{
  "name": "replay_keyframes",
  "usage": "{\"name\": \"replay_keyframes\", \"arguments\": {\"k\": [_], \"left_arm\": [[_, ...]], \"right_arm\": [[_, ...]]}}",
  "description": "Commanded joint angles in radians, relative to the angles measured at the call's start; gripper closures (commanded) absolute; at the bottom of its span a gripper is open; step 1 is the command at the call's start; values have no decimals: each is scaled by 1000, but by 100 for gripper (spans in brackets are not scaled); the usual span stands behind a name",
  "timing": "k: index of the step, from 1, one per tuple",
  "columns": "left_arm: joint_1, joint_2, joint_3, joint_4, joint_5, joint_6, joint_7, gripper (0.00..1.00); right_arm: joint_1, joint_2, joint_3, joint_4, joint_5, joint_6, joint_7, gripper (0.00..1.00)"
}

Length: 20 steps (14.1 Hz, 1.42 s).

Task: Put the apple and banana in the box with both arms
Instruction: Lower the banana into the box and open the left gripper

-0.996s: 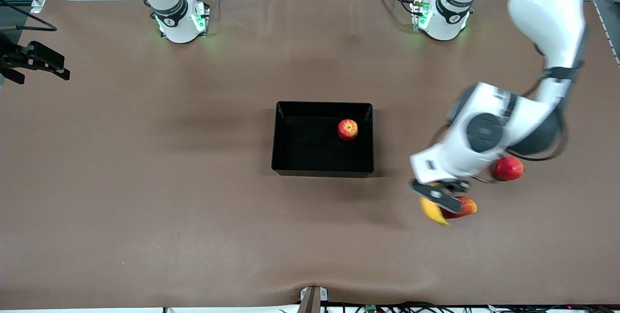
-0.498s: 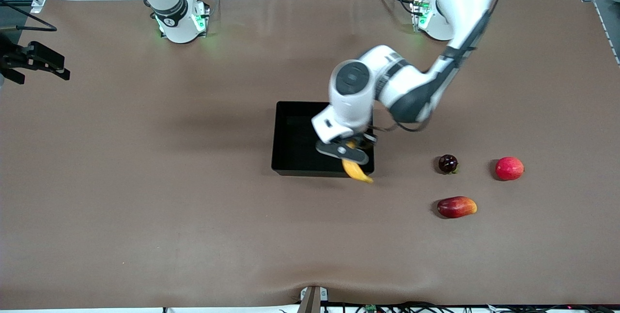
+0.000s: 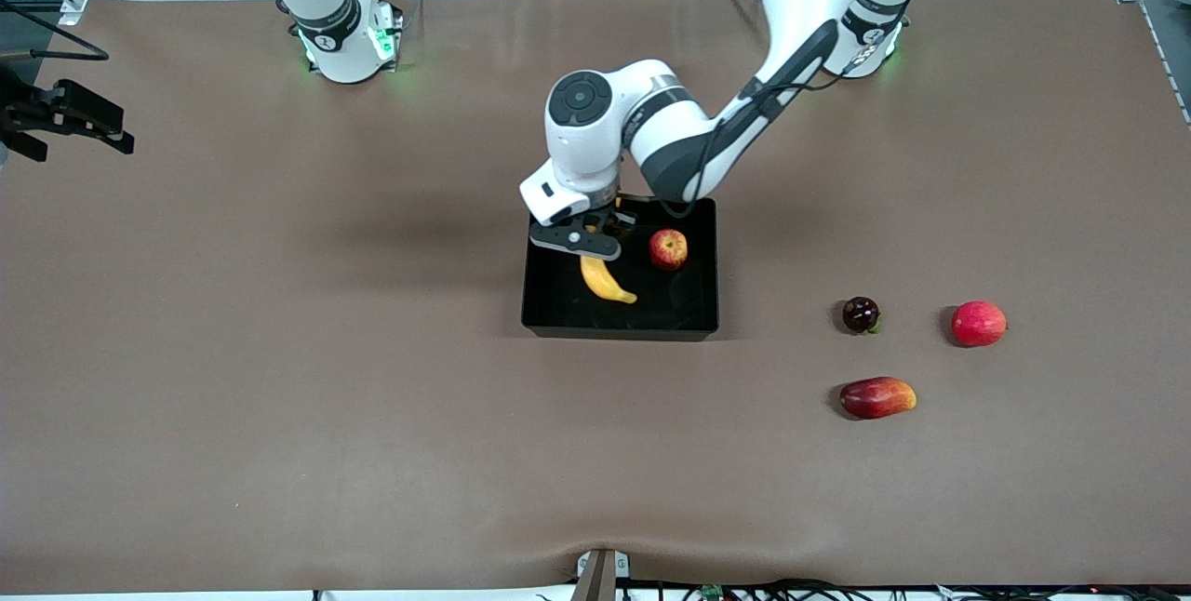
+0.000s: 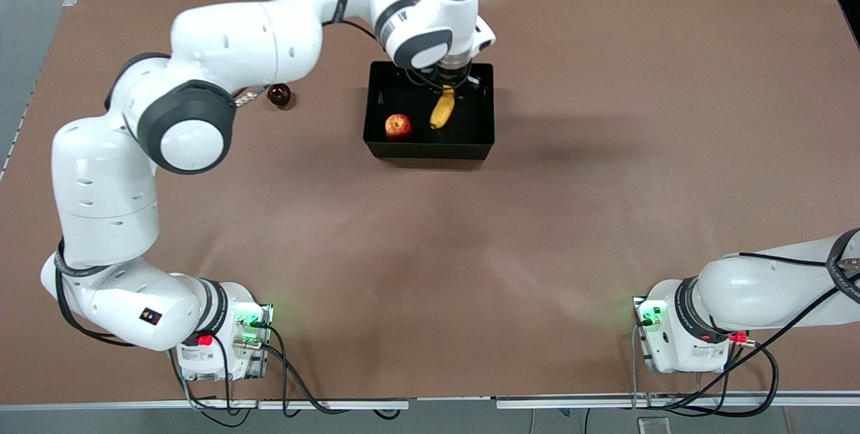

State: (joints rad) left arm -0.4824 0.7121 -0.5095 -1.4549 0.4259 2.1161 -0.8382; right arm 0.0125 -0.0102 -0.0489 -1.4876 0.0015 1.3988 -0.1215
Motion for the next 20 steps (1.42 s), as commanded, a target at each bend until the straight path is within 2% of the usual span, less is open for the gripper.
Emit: {"name": "replay_keyframes", "arguments": {"k": [1, 9, 10, 11, 15, 17, 20], "left_arm": [[-36, 36, 52, 15, 16, 86, -10, 100], [-51, 128, 77, 15, 34, 180, -15, 100], [-51, 133, 77, 15, 33, 180, -16, 69], [-51, 132, 78, 13, 36, 180, -19, 1], [-35, 95, 78, 18, 36, 168, -48, 0], [-4, 22, 94, 18, 33, 110, -45, 0], [109, -141, 83, 15, 24, -34, -38, 0]], "right_arm": [[-9, -4, 1, 0, 18, -6, -6, 0], [-9, -4, 1, 0, 18, -4, -6, 0], [-9, -4, 1, 0, 18, -4, -6, 0], [-9, -2, 1, 0, 18, -6, -6, 0], [-9, -2, 1, -2, 18, -6, -6, 0], [-9, -2, 1, 0, 18, -4, -6, 0], [-11, -2, 1, 0, 18, -4, -6, 0]]}}
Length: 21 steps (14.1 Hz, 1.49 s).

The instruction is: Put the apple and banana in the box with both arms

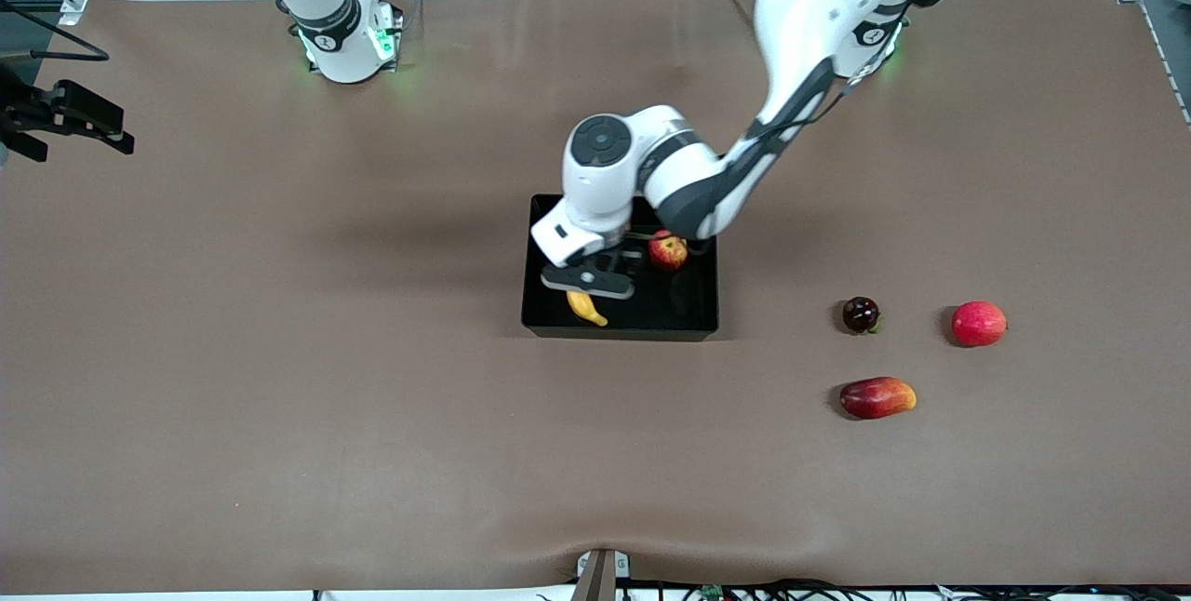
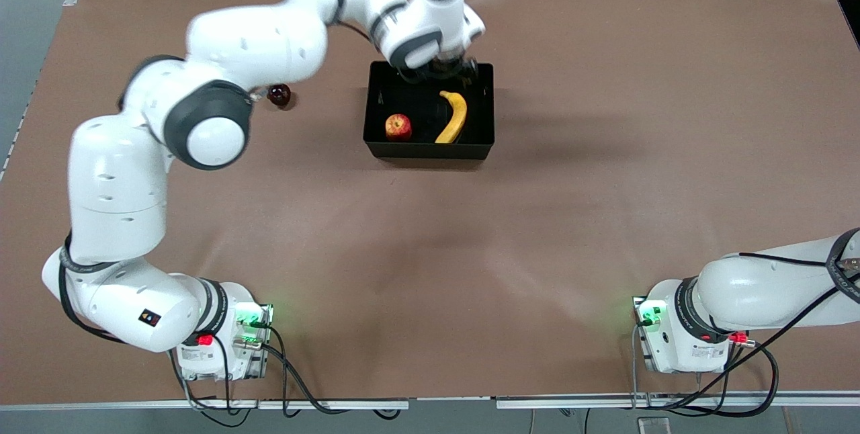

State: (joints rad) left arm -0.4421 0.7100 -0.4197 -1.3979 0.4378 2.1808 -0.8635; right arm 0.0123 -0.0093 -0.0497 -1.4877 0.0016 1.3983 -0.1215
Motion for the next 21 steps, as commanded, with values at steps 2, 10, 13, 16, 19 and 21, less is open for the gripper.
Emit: {"name": "replay_keyframes", "arguments": {"k": [2, 10, 13, 16, 19, 21], "left_arm": [[118, -226, -2, -43, 10, -166, -11, 0], [319, -470, -4, -41, -68, -496, 227, 0], [449, -529, -5, -44, -175, -541, 438, 0], [543, -592, -8, -49, -267, -590, 491, 0], [581, -644, -4, -50, -287, -644, 552, 0], [606, -693, 42, -91, -358, -650, 631, 0]], "right_arm": [[-11, -3, 2, 0, 17, -4, -6, 0], [-32, -4, 1, 1, 17, -4, 25, 0], [-26, -4, 2, 1, 15, -4, 83, 0], [-26, -4, 2, 1, 15, -4, 82, 0], [-25, -3, 2, 1, 14, -4, 82, 0], [-25, -3, 2, 1, 14, -4, 80, 0]]}}
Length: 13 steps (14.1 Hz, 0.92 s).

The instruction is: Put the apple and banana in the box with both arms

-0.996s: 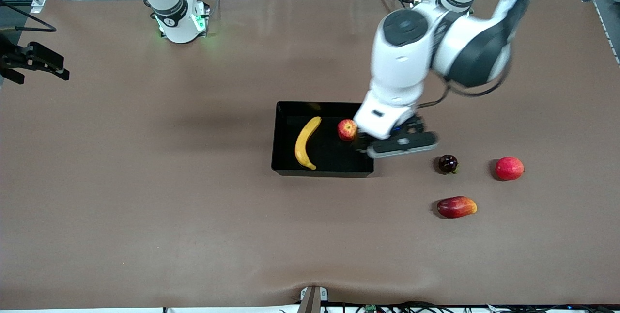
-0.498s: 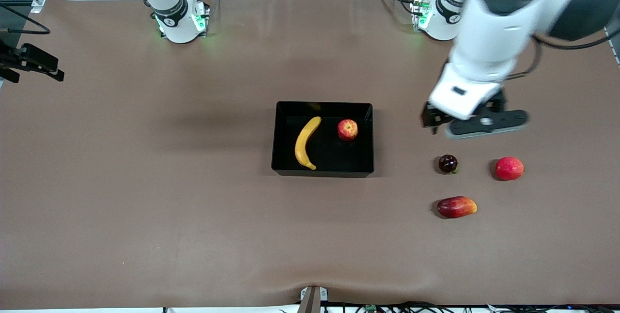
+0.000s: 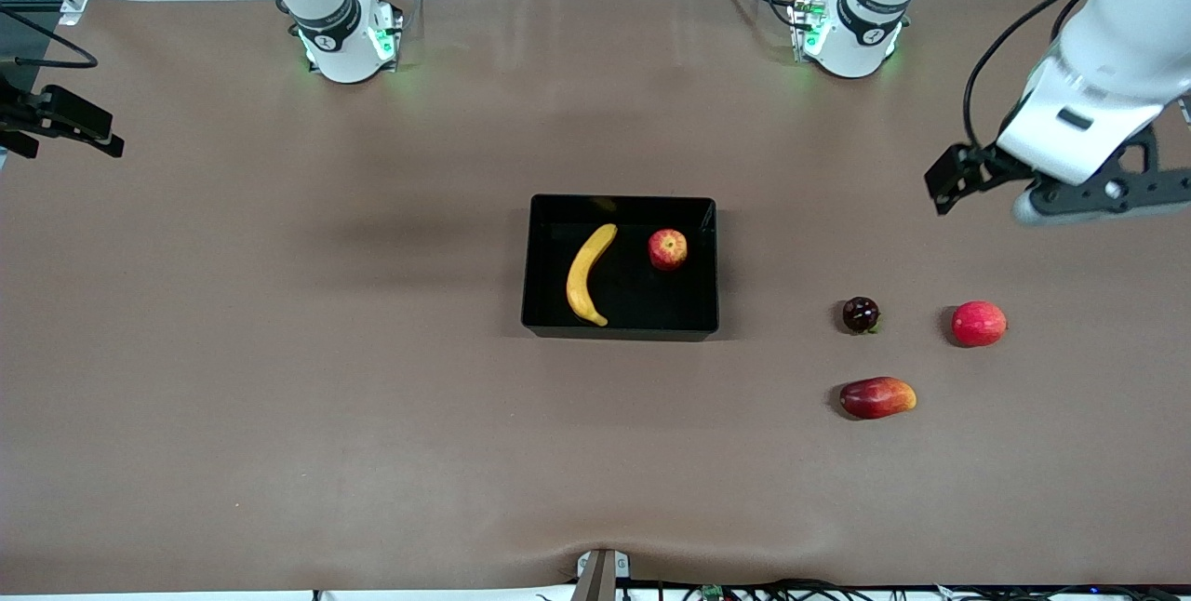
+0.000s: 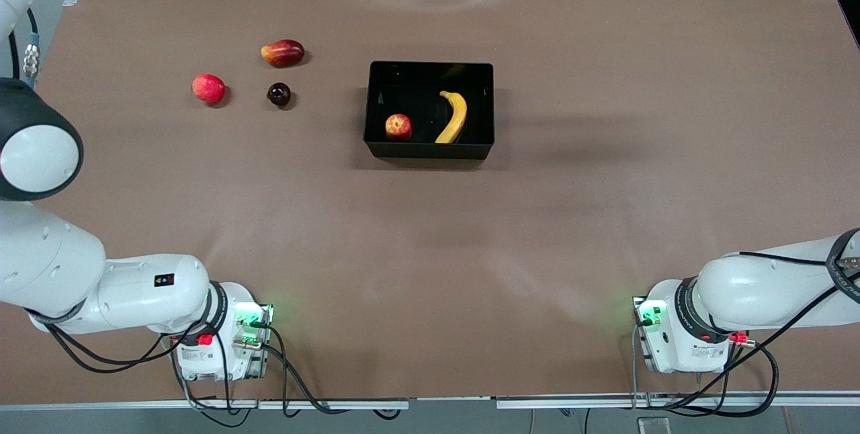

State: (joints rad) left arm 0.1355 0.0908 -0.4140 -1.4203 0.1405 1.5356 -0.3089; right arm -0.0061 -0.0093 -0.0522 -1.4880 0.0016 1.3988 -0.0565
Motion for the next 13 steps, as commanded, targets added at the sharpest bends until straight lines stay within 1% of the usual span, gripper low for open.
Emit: {"name": "replay_keyframes", "arguments": {"k": [1, 3, 4, 5, 8, 10, 13], "left_arm": [[-5, -110, 102, -110, -77, -5, 111, 0], [-94, -187, 225, -190, -113, -6, 190, 0], [-118, -213, 280, -221, -149, -6, 261, 0], [-135, -239, 319, -248, -159, -6, 310, 0], [-146, -299, 327, -305, -159, -11, 314, 0], [-146, -310, 324, -302, -159, -20, 309, 0], [-162, -318, 345, -290, -154, -22, 323, 0]], "right_arm": [[-6, -3, 5, 2, 15, -4, 15, 0], [-5, -3, 5, 2, 14, -4, 15, 0], [-3, -3, 6, 2, 14, -4, 15, 0], [-5, -3, 6, 2, 14, -4, 15, 0], [-5, -3, 6, 2, 14, -4, 17, 0], [-14, -1, 6, 2, 15, -4, 12, 0], [-14, 8, 6, 2, 15, -6, 9, 0]]}}
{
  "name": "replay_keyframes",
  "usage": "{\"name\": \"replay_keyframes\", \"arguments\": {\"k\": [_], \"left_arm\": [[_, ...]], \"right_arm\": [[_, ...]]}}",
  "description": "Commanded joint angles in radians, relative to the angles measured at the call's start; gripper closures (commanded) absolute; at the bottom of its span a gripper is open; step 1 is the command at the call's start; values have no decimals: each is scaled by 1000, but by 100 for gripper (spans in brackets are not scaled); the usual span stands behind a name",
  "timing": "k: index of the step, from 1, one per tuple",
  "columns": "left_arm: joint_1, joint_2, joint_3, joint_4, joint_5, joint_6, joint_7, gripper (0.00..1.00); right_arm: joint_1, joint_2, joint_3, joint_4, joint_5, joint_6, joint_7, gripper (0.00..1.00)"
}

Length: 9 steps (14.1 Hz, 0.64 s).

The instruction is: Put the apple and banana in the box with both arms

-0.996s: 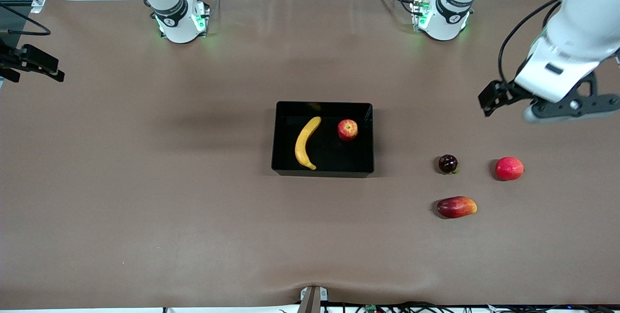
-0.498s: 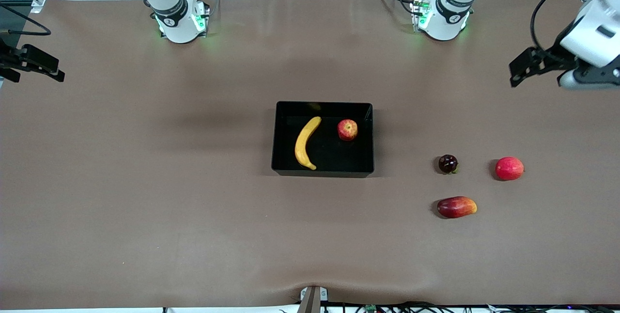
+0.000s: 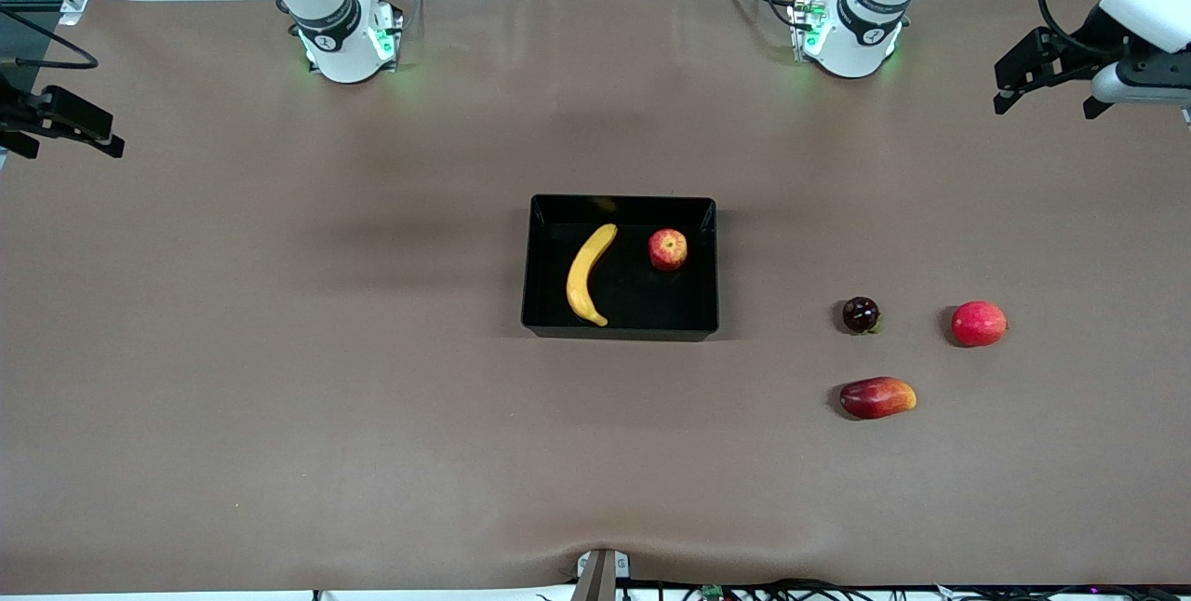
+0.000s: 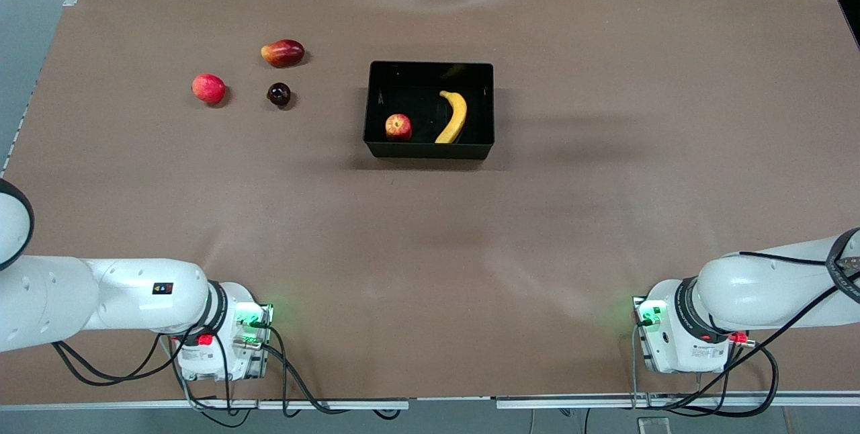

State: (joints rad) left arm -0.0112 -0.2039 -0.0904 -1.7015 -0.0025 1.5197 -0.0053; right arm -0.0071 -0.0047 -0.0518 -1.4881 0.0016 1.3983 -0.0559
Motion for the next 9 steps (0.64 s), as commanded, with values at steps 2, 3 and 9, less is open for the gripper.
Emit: {"name": "replay_keyframes", "arguments": {"k": [2, 3, 9], "left_arm": [[-13, -12, 21, 19, -4, -6, 21, 0], [-10, 6, 21, 35, 2, -6, 19, 0], [-7, 21, 20, 58, 2, -6, 4, 0]], "right_arm": [[-20, 3, 10, 3, 17, -4, 7, 0], [-22, 3, 12, 3, 15, -5, 7, 0], [-17, 3, 12, 3, 17, -5, 5, 0]]}}
